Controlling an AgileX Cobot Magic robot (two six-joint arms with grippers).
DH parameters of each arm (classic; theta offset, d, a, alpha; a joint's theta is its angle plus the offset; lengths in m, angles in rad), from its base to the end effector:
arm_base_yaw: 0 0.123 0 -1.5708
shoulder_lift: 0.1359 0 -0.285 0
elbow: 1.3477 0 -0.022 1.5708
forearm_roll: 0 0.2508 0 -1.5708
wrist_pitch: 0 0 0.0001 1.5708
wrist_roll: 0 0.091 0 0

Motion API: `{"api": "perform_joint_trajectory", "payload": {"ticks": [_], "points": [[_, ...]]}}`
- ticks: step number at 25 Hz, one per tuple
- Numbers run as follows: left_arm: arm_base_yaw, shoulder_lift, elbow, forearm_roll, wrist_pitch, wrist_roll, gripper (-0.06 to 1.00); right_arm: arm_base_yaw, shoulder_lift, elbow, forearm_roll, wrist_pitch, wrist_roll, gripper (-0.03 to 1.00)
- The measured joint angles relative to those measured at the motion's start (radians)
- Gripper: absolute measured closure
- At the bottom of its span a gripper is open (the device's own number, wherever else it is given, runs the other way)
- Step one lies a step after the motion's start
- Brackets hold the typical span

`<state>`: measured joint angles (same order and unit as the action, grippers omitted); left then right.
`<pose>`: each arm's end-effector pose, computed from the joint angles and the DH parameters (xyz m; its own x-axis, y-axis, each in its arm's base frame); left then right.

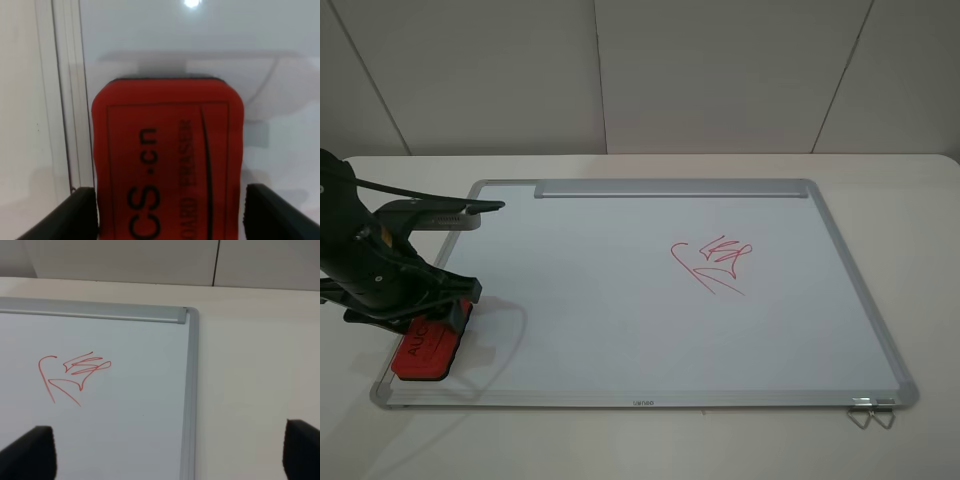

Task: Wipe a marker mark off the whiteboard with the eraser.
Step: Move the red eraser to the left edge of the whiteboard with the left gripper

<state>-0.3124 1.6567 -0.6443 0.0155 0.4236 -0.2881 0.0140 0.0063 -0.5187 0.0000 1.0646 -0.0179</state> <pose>0.2391 -0.0766 0.1251 -0.9764 0.0310 -0.2137 0.0435 0.9976 -0.0536 -0.0062 -0.0001 0.2822 -0.4481 -0.0242 -0.8937 -0.0220 0.9996 -0.0160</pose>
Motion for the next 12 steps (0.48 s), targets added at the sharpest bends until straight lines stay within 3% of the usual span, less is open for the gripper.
{"api": "perform_joint_trajectory", "payload": {"ticks": [9, 12], "points": [[0.0, -0.061, 0.001, 0.001, 0.003, 0.001, 0.32, 0.0, 0.0, 0.0, 0.0, 0.0, 0.0, 0.14], [0.0, -0.146, 0.001, 0.001, 0.004, 0.035, 0.27, 0.0, 0.0, 0.0, 0.0, 0.0, 0.0, 0.14]]}}
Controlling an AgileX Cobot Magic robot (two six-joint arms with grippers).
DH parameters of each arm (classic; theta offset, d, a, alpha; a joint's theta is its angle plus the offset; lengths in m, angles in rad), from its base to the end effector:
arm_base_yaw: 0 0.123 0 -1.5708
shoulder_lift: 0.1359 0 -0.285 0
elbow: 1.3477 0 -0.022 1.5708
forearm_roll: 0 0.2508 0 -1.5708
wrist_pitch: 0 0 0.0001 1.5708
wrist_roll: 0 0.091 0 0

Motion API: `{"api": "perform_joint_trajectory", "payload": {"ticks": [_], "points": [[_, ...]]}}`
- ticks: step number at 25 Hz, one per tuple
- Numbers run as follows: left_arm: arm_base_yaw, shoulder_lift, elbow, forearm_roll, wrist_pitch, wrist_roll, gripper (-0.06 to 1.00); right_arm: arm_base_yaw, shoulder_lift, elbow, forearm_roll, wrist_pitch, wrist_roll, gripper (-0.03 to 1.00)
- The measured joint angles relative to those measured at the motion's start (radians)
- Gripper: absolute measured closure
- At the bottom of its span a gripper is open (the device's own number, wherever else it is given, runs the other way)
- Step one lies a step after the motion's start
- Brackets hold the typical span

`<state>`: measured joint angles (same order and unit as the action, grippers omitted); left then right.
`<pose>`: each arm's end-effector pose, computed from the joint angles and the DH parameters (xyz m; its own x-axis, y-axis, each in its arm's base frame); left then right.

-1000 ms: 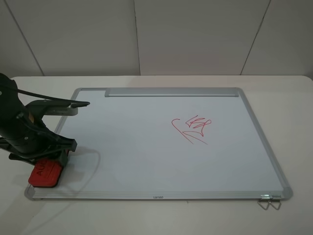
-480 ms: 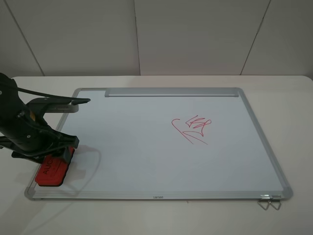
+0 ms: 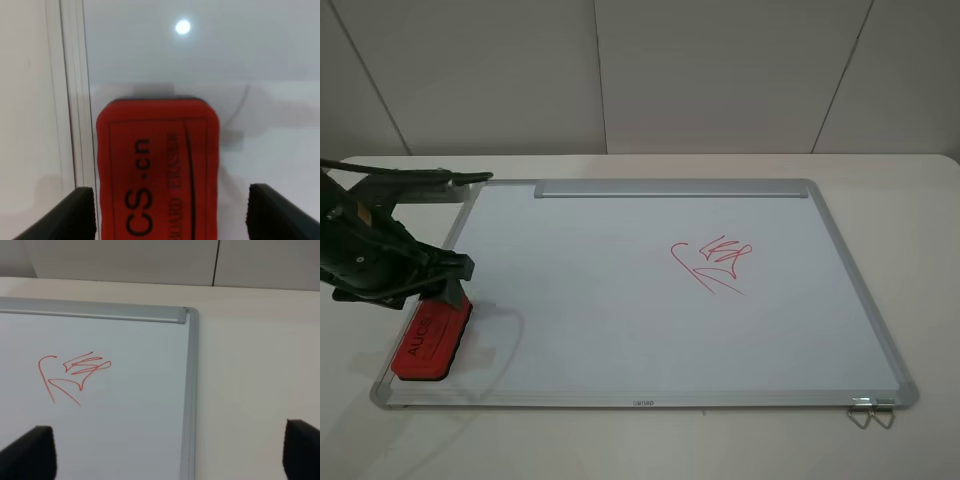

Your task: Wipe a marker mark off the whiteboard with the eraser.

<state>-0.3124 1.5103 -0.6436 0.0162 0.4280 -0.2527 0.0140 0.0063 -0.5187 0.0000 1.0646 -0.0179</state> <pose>0.2358 -0.0755 0.1615 -0.9363 0.0547 -0.3469 0.0868 0.9932 -0.0777 -0.0062 -0.0001 0.2822 -0.4481 -0.0242 -0.8937 -0.0220 0.9996 -0.0160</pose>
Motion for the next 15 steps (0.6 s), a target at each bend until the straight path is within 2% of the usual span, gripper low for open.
{"api": "perform_joint_trajectory", "payload": {"ticks": [4, 11, 15], "points": [[0.0, -0.154, 0.0, 0.0, 0.004, 0.059, 0.18, 0.0, 0.0, 0.0, 0.0, 0.0, 0.0, 0.14], [0.0, -0.497, 0.0, 0.046, 0.091, 0.091, 0.17, 0.0, 0.0, 0.0, 0.0, 0.0, 0.0, 0.14], [0.0, -0.722, 0.0, 0.089, 0.2, 0.092, 0.17, 0.0, 0.0, 0.0, 0.0, 0.0, 0.0, 0.14]]}}
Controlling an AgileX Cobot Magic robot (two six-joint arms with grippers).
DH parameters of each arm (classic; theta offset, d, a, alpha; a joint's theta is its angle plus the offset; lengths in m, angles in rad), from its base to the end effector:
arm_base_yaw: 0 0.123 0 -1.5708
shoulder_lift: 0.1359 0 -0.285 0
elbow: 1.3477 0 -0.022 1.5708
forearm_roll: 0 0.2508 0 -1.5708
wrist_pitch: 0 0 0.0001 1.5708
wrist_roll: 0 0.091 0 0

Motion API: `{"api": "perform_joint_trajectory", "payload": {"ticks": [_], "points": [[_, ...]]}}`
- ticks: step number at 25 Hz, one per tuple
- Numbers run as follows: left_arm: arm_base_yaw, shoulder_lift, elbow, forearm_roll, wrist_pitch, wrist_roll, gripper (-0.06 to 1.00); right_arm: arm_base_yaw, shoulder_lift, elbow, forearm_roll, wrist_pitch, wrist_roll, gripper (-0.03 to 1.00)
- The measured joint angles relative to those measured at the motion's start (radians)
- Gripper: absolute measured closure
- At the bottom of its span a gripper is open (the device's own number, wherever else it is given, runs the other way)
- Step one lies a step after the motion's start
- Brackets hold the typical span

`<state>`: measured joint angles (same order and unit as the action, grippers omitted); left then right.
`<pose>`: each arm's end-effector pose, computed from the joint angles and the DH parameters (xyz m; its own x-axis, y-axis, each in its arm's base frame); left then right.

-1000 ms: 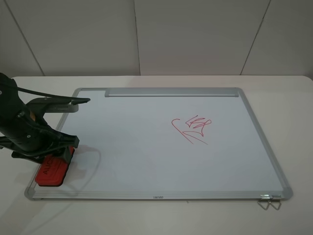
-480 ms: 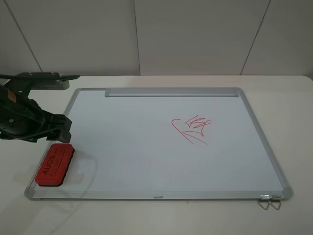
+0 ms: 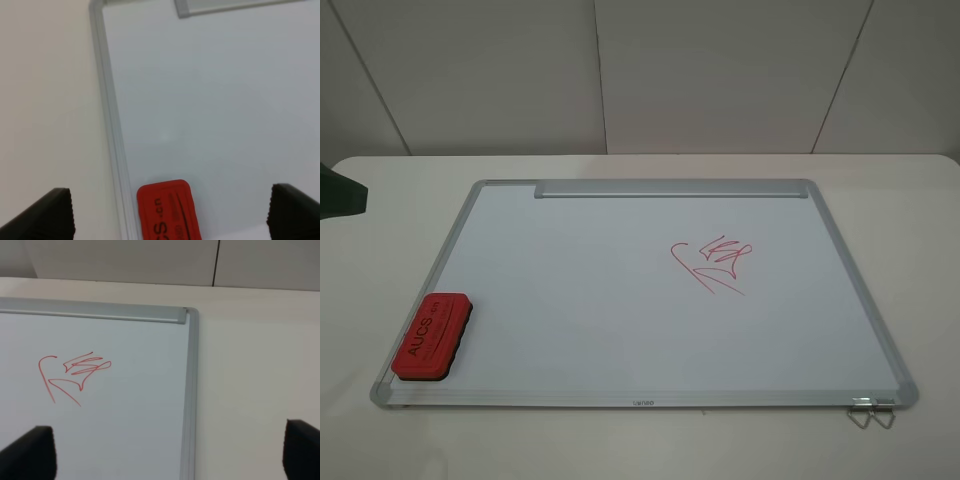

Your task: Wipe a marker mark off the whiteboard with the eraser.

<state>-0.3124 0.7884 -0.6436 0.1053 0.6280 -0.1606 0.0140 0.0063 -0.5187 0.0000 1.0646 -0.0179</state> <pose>0.1448 -0.0409 0.3006 -0.6185 0.1209 -0.7764 0.2153 0.9764 -0.0195 -0.0062 -0.0001 0.2822 -0.4481 -0.0242 -0.8937 -0.0220 0.9996 -0.0160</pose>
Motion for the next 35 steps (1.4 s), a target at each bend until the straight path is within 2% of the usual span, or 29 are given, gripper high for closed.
{"api": "perform_joint_trajectory", "payload": {"ticks": [4, 10, 16, 23, 31, 35], "points": [[0.0, -0.184, 0.0, 0.016, 0.1, 0.005, 0.17, 0.0, 0.0, 0.0, 0.0, 0.0, 0.0, 0.14], [0.0, -0.383, 0.0, 0.016, 0.181, 0.019, 0.17, 0.0, 0.0, 0.0, 0.0, 0.0, 0.0, 0.14], [0.0, -0.474, 0.007, -0.028, 0.327, 0.108, 0.17, 0.0, 0.0, 0.0, 0.0, 0.0, 0.0, 0.14], [0.0, -0.594, 0.113, -0.113, 0.383, 0.161, 0.17, 0.0, 0.0, 0.0, 0.0, 0.0, 0.0, 0.14], [0.0, -0.777, 0.14, -0.137, 0.424, 0.197, 0.17, 0.0, 0.0, 0.0, 0.0, 0.0, 0.0, 0.14], [0.0, -0.794, 0.14, -0.139, 0.425, 0.198, 0.17, 0.0, 0.0, 0.0, 0.0, 0.0, 0.0, 0.14]]}}
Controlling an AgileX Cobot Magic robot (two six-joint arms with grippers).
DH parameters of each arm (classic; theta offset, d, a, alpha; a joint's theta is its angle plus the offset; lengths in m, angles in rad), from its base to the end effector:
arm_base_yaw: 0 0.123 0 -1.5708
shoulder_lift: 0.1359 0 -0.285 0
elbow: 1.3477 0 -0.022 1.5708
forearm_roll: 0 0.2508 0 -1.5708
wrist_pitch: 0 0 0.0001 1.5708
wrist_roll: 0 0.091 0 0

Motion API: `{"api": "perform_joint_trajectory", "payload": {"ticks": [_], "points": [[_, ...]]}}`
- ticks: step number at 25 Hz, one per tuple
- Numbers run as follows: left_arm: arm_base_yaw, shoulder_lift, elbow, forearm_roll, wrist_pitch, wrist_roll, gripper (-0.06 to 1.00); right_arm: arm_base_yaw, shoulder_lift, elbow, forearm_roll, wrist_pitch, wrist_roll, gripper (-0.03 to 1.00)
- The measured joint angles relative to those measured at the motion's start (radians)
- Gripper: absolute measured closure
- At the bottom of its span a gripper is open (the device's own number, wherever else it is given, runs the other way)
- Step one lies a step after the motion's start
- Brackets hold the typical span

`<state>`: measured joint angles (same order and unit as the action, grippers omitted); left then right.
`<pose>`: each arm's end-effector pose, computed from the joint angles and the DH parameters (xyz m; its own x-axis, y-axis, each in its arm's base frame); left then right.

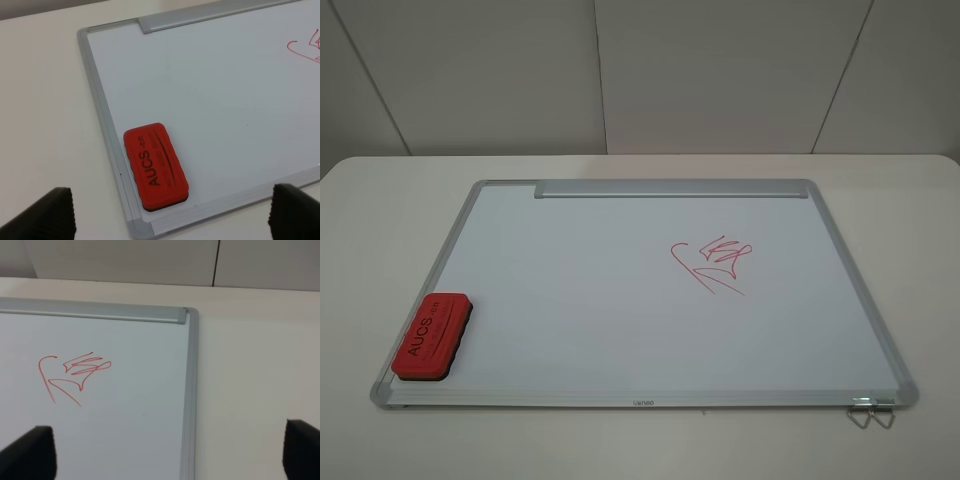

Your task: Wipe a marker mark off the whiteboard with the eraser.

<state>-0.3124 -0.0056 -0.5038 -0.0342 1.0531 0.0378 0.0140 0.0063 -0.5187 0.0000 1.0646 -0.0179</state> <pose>-0.0064 -0.0008 0.2790 -0.4122 0.1551 -0.8978 0.3413 0.9399 0.0056 -0.0062 -0.0001 0.2822 -0.4481 -0.0242 -0.8937 -0.0220 0.9996 -0.0160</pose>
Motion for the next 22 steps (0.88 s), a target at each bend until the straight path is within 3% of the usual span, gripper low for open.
{"api": "perform_joint_trajectory", "payload": {"ticks": [13, 22], "points": [[0.006, 0.0, 0.0, -0.004, 0.0, 0.0, 0.17, 0.0, 0.0, 0.0, 0.0, 0.0, 0.0, 0.14], [0.209, 0.0, 0.0, -0.014, 0.0, 0.0, 0.17, 0.0, 0.0, 0.0, 0.0, 0.0, 0.0, 0.14]]}}
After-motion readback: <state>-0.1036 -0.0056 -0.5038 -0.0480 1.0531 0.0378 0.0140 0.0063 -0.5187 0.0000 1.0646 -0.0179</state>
